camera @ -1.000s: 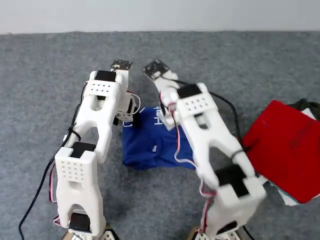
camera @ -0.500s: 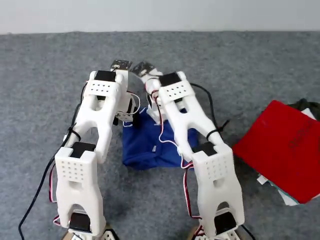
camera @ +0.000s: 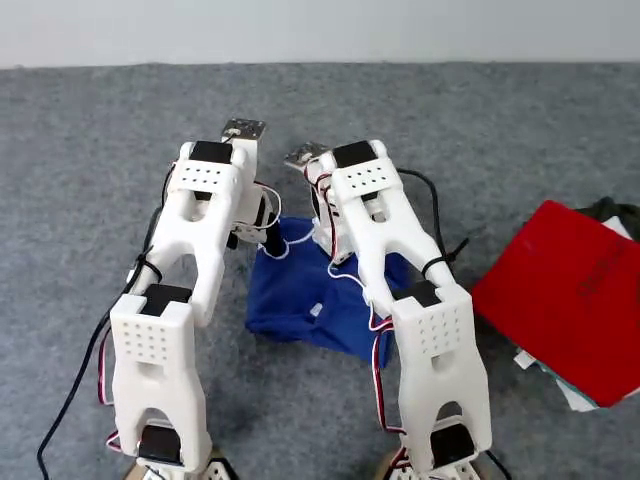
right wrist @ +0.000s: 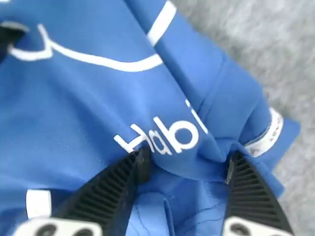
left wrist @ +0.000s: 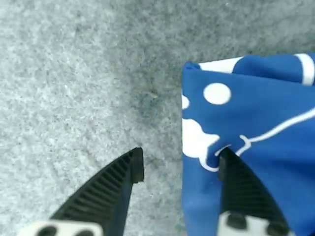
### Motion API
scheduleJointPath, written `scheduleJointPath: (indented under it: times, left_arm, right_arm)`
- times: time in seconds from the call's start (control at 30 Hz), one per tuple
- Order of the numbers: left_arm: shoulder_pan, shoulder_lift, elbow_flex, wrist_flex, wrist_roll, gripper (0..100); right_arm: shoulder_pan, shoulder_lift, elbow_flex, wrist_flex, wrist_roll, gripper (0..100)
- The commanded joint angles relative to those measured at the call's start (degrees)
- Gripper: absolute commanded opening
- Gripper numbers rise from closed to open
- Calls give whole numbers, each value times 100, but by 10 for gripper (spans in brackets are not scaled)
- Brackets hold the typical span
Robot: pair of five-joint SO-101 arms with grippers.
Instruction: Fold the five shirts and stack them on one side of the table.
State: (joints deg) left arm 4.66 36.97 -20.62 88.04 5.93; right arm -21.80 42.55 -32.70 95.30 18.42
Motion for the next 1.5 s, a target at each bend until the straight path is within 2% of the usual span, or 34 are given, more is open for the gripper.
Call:
scheduleJointPath:
  times: [0.0, 0.33, 0.63, 0.8, 0.9, 1.03, 1.2, 1.4, 1.47]
  left_arm:
    - [-70, -26, -22, -62, 35, 246]
    - [-70, -26, -13, -53, 35, 246]
    - [-79, -26, -13, -35, 35, 246]
    - [-79, -26, -13, -35, 35, 246]
    - [-79, -26, -13, -35, 35, 246]
    - [-79, -26, -13, -35, 35, 246]
    - [-79, -26, -13, -35, 35, 246]
    - [-79, -18, -13, -44, 35, 246]
    - [-79, -18, -4, -44, 35, 246]
  right_arm:
    - [-119, -743, -185, 295, -18, 266]
    - [-330, -1051, -158, 690, -18, 266]
    - [-295, -1174, 598, 673, 158, 266]
    - [-312, -1895, 826, 734, 185, 266]
    - [-330, -2492, 1662, 699, 185, 266]
    - [-295, -3407, 3288, 189, 202, 266]
    - [-295, -4760, 5116, -708, 633, 266]
    - [-110, -5763, 5380, -1349, 615, 266]
    - [31, -5754, 5240, -1473, 378, 266]
